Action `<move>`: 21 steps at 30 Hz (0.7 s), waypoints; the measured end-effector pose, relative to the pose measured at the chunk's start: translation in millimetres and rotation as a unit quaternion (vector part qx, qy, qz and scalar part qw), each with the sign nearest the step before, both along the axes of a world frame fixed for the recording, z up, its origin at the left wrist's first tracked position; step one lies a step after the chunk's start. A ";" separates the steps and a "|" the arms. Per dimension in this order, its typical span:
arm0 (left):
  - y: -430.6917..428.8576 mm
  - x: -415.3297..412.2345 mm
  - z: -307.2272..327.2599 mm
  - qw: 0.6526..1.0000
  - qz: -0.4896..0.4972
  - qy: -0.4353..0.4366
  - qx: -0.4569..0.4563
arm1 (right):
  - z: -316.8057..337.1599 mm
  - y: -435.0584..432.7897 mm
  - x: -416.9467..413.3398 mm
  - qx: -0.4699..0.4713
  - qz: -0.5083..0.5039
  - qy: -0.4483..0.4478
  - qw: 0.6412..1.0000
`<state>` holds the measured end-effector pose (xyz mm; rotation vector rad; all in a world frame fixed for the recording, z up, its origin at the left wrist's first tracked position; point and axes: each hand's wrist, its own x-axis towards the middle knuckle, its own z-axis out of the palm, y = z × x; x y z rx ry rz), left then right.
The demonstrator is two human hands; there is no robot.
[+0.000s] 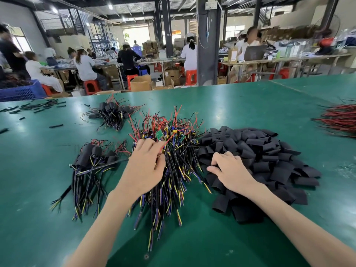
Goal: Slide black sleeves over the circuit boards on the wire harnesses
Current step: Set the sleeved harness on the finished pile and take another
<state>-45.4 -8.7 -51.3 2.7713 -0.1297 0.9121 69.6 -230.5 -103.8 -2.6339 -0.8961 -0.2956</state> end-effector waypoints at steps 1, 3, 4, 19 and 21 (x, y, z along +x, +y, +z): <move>-1.4 -1.6 -2.7 1.000 0.002 0.002 0.011 | 0.8 0.7 0.4 0.002 -0.004 0.005 1.000; -0.2 -1.0 -8.3 0.999 0.009 0.001 0.040 | 2.2 1.0 1.4 0.022 -0.008 0.026 0.999; 0.2 -0.4 -9.4 0.999 0.022 0.015 0.044 | 2.8 0.7 2.3 0.031 -0.009 0.038 0.999; -21.9 -7.1 -14.9 0.998 0.048 -0.038 -0.010 | 10.6 -1.7 -2.5 0.039 0.032 0.070 0.996; -21.7 -6.2 -19.8 0.998 0.027 -0.049 -0.016 | 12.4 -2.1 -4.8 0.041 0.037 0.063 0.997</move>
